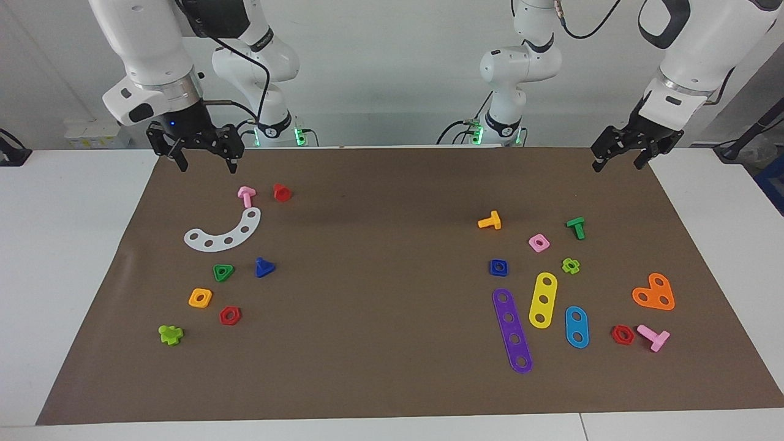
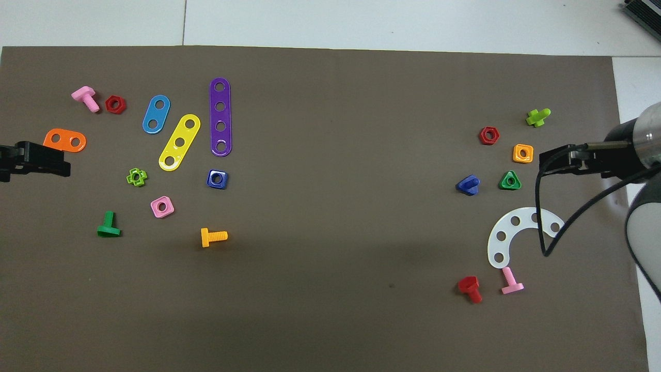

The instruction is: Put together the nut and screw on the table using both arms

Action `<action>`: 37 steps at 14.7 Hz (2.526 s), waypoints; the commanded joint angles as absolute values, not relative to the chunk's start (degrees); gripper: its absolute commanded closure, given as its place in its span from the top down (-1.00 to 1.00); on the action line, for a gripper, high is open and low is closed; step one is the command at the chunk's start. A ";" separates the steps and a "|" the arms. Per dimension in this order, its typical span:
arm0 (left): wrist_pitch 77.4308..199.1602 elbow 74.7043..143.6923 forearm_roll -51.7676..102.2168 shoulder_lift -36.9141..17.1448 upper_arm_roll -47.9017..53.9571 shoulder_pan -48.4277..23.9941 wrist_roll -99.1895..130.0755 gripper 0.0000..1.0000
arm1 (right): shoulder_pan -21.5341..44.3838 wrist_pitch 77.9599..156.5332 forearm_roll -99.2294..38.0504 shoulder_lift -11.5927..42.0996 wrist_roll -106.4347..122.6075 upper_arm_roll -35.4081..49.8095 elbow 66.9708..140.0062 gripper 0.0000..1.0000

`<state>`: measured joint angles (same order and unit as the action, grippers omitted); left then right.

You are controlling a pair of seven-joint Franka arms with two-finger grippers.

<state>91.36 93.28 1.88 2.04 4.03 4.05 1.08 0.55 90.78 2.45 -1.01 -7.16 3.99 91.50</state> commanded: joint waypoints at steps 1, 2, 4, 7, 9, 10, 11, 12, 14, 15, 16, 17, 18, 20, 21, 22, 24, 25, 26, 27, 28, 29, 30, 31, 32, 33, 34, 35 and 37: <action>92.98 94.48 2.72 2.64 4.22 4.40 0.88 1.00 | -0.26 90.62 0.79 -1.58 -5.71 4.22 92.20 1.00; 93.25 94.57 2.72 2.64 4.22 4.39 0.88 1.00 | -0.35 90.62 0.79 -1.58 -5.36 4.22 92.20 1.00; 93.34 94.57 2.72 2.64 4.22 4.39 0.79 1.00 | -1.23 90.62 0.79 -1.58 -5.71 4.22 92.29 1.00; 95.70 96.32 2.72 2.99 4.22 4.57 0.88 1.00 | -2.02 90.53 0.79 -1.58 -5.36 4.13 92.29 1.00; 99.21 98.60 2.72 3.78 4.22 4.66 0.53 1.00 | -2.11 90.53 0.79 -1.58 -5.45 4.13 92.37 1.00; 99.75 99.48 2.72 4.04 4.22 4.66 0.53 1.00 | -2.20 90.79 0.79 -1.58 -5.54 4.13 92.63 1.00; 99.84 100.01 2.72 4.13 4.31 4.40 0.53 1.00 | -2.46 91.49 0.79 -1.93 -5.62 4.13 93.94 1.00; 99.93 100.19 2.72 3.78 4.31 3.96 0.44 1.00 | -2.37 92.97 0.79 -2.72 -5.62 4.13 96.30 1.00; 101.42 100.20 2.81 2.47 4.57 3.26 0.35 1.00 | -2.02 99.98 0.79 -5.70 -5.45 4.13 104.11 1.00; 102.47 100.28 2.99 1.50 4.57 1.77 0.35 1.00 | -1.85 103.41 0.79 -6.93 -5.62 4.13 107.72 1.00; 103.00 100.46 2.99 0.19 4.57 0.45 0.44 1.00 | -1.76 106.14 0.79 -7.55 -5.62 4.13 110.36 1.00; 103.79 100.63 2.99 -1.30 4.57 -0.52 0.44 0.98 | -1.76 107.39 0.79 -7.12 -5.54 4.13 111.35 1.00; 105.63 100.63 2.99 -2.80 4.57 -1.92 0.53 0.98 | -1.76 107.84 0.79 -6.34 -5.36 4.22 111.53 1.00; 108.27 100.72 2.99 -4.91 4.57 -3.77 0.70 0.97 | -1.67 111.51 0.88 -4.58 -5.36 4.22 112.75 1.00; 109.50 100.72 2.99 -5.97 4.57 -4.48 0.70 0.95 | -1.67 113.71 0.79 -4.40 -5.45 4.22 113.89 1.00; 110.99 100.81 2.99 -7.28 4.57 -5.27 0.70 0.94 | -1.58 115.73 0.88 -4.22 -5.36 4.22 115.56 1.00; 116.95 105.35 2.99 -7.21 4.66 -6.50 0.53 0.94 | -1.50 120.21 0.88 -2.21 -5.27 4.22 118.38 1.00; 120.38 108.08 2.99 -6.86 4.66 -7.55 0.35 0.94 | -0.62 122.24 0.88 -0.63 -5.36 4.31 118.56 1.00; 122.50 109.76 2.99 -6.94 4.66 -8.43 0.35 0.94 | -0.01 123.39 0.88 0.95 -5.19 4.31 118.56 1.00; 123.04 110.47 2.99 -7.20 4.66 -9.48 0.18 0.93 | 0.00 123.92 0.88 2.53 -5.27 4.31 118.56 1.00; 123.22 110.91 2.99 -7.47 4.66 -10.01 0.09 0.90 | 0.44 125.49 0.88 4.11 -5.27 4.31 118.65 1.00; 123.92 111.79 2.99 -7.64 4.75 -10.02 -0.26 0.89 | 0.87 127.60 0.88 5.26 -5.36 4.22 119.35 1.00; 124.88 112.84 2.99 -7.65 4.75 -10.19 -1.66 0.88 | 0.88 129.53 0.88 6.23 -5.71 4.22 120.14 1.00; 126.02 113.72 2.99 -7.82 4.83 -10.37 -3.58 0.88 | 0.79 131.46 0.88 7.11 -5.71 4.22 120.76 0.98; 126.82 114.43 2.99 -8.08 4.75 -10.63 -5.08 0.86 | 0.79 133.14 0.88 8.25 -5.89 4.22 121.11 0.96; 127.78 114.87 2.99 -9.04 4.83 -10.81 -6.75 0.84 | 0.88 134.11 0.88 9.31 -5.89 4.22 121.11 0.92; 129.01 114.96 2.99 -9.75 4.83 -10.81 -7.72 0.84 | 0.88 134.99 0.88 10.10 -5.98 4.31 121.11 0.90; 130.42 115.05 2.99 -10.71 4.83 -10.90 -7.82 0.84 | 0.88 136.04 0.88 10.89 -5.98 4.31 121.11 0.89; 132.27 115.05 2.99 -12.30 4.83 -12.04 -7.82 0.84 | 0.97 137.46 0.88 11.78 -6.06 4.31 121.81 0.78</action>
